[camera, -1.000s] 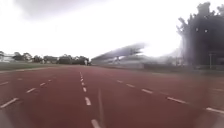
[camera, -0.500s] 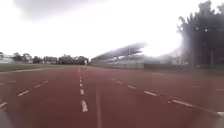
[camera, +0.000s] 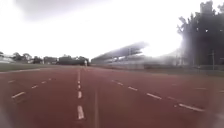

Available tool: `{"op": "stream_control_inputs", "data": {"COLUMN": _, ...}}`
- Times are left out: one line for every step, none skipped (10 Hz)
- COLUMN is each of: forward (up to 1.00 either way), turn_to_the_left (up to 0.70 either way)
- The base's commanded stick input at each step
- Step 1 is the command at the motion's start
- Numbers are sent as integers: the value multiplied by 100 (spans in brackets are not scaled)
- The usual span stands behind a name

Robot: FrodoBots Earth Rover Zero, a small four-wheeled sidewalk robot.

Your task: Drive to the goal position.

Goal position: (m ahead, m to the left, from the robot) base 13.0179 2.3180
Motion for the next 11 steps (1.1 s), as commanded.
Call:
{"op": "stream_control_inputs", "data": {"forward": 45, "turn_to_the_left": 0}}
{"op": "stream_control_inputs", "data": {"forward": 45, "turn_to_the_left": 0}}
{"op": "stream_control_inputs", "data": {"forward": 45, "turn_to_the_left": 0}}
{"op": "stream_control_inputs", "data": {"forward": 45, "turn_to_the_left": 0}}
{"op": "stream_control_inputs", "data": {"forward": 45, "turn_to_the_left": 0}}
{"op": "stream_control_inputs", "data": {"forward": 45, "turn_to_the_left": 0}}
{"op": "stream_control_inputs", "data": {"forward": 45, "turn_to_the_left": 0}}
{"op": "stream_control_inputs", "data": {"forward": 45, "turn_to_the_left": 0}}
{"op": "stream_control_inputs", "data": {"forward": 45, "turn_to_the_left": 0}}
{"op": "stream_control_inputs", "data": {"forward": 45, "turn_to_the_left": 0}}
{"op": "stream_control_inputs", "data": {"forward": 45, "turn_to_the_left": 0}}
